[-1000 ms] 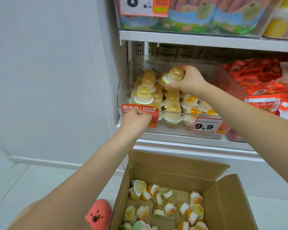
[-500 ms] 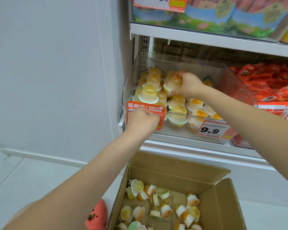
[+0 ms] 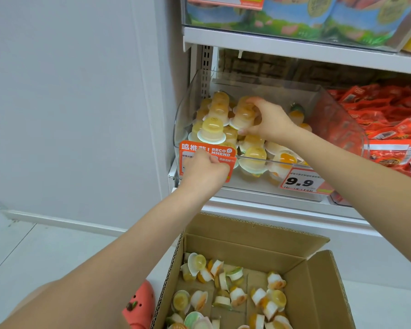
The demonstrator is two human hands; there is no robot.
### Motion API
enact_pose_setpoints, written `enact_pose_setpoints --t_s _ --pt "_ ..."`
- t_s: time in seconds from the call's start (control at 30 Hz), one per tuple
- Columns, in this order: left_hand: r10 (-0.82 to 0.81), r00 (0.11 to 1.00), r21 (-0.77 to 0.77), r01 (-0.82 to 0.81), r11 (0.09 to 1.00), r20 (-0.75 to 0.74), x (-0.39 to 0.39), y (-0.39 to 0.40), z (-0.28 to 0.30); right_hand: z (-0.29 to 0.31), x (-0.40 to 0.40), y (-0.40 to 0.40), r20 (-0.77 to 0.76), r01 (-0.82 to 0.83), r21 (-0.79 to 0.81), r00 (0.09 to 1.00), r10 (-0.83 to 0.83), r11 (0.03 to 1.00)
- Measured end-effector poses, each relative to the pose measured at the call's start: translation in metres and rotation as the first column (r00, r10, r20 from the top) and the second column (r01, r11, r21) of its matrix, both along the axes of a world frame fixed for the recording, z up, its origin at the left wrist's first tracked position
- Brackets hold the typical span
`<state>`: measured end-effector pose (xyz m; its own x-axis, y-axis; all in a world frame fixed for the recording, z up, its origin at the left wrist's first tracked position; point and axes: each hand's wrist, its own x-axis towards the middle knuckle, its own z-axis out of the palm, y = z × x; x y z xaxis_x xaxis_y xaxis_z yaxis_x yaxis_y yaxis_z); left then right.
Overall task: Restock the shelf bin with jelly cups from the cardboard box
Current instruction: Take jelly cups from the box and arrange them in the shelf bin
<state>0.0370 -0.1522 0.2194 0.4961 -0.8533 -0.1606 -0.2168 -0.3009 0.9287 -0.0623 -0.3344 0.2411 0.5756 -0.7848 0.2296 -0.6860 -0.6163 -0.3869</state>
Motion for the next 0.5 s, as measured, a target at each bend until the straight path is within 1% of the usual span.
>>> enact_pose_setpoints --t_s 0.07,0.13,0.17,0.2,0.23,0.3,0.33,0.37,0.43,0.5 --pt "-0.021 1.0 -0.001 0.021 1.0 0.019 0.002 0.001 -0.003 0.003 -0.016 0.02 0.171 0.033 -0.07 0.985 -0.021 0.997" --pt "-0.047 0.998 0.001 0.047 0.999 0.04 0.002 0.003 -0.006 0.002 -0.038 0.054 0.398 0.035 -0.114 0.917 0.013 0.993" --pt "-0.065 0.997 0.006 0.065 0.998 0.051 0.001 0.006 -0.008 0.0 -0.05 0.074 0.476 0.023 -0.139 0.878 0.047 0.99" --pt "-0.089 0.994 0.016 0.089 0.996 0.061 -0.002 0.01 -0.011 -0.004 -0.063 0.094 0.514 0.003 -0.167 0.854 0.085 0.986" --pt "-0.121 0.99 0.032 0.119 0.992 0.074 -0.005 0.013 -0.016 -0.012 -0.076 0.113 0.52 -0.028 -0.194 0.844 0.127 0.981" --pt "-0.188 0.975 0.079 0.179 0.981 0.119 -0.014 0.019 -0.032 -0.037 -0.099 0.142 0.452 -0.111 -0.211 0.87 0.198 0.971" --pt "-0.227 0.961 0.117 0.21 0.971 0.157 -0.019 0.023 -0.043 -0.052 -0.108 0.152 0.386 -0.16 -0.172 0.897 0.216 0.972" --pt "-0.278 0.939 0.164 0.247 0.955 0.202 -0.023 0.027 -0.055 -0.068 -0.115 0.16 0.305 -0.205 -0.097 0.925 0.225 0.974" --pt "-0.43 0.855 0.29 0.35 0.891 0.29 -0.028 0.036 -0.085 -0.101 -0.125 0.171 0.123 -0.26 0.088 0.961 0.249 0.962" --pt "-0.608 0.72 0.448 0.446 0.775 0.335 -0.029 0.046 -0.116 -0.139 -0.135 0.176 -0.046 -0.262 0.212 0.959 0.278 0.941"
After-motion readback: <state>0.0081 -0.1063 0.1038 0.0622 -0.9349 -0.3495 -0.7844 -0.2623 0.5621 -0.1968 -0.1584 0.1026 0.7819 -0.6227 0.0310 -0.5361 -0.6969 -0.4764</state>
